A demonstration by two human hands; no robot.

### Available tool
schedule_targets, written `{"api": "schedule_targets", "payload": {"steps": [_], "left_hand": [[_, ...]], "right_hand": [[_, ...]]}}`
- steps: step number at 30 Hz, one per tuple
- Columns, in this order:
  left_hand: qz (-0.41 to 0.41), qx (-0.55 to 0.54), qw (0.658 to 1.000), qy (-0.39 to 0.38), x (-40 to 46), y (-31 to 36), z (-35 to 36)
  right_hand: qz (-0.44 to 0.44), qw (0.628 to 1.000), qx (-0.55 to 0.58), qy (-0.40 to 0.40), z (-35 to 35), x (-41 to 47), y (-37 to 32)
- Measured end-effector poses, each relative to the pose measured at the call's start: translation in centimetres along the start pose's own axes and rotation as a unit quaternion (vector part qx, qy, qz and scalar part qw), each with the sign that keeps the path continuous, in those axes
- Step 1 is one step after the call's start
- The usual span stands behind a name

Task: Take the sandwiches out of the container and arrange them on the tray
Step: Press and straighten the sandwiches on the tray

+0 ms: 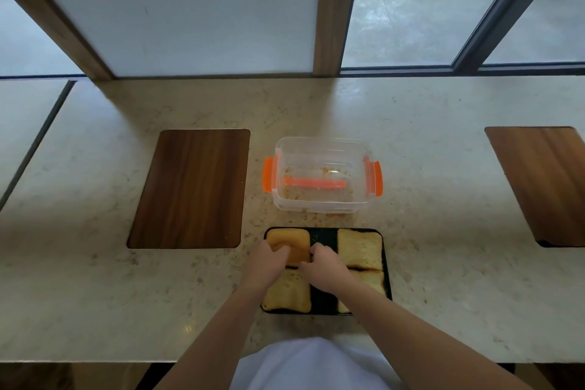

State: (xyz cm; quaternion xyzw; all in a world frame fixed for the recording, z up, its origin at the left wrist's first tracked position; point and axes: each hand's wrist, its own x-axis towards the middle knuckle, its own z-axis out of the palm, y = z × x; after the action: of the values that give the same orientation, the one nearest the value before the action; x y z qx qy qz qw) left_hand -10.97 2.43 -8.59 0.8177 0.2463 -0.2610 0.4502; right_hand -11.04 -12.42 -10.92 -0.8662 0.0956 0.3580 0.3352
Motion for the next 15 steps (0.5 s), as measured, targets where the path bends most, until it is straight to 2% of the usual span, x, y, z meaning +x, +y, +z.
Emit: {"api": "schedule_targets", "payload": {"steps": [7, 15], "left_hand": [[0.009, -0.003, 1.0, -0.007, -0.7, 0.4, 0.2], [-0.009, -0.011, 0.999, -0.033, -0.8, 1.1, 1.6]], "right_hand": [[-0.03, 0.999, -0.001, 0.013, 0.2, 0.1, 0.7], [0.013, 1.0, -0.003, 0.013, -1.2, 0.1, 2.2]]}}
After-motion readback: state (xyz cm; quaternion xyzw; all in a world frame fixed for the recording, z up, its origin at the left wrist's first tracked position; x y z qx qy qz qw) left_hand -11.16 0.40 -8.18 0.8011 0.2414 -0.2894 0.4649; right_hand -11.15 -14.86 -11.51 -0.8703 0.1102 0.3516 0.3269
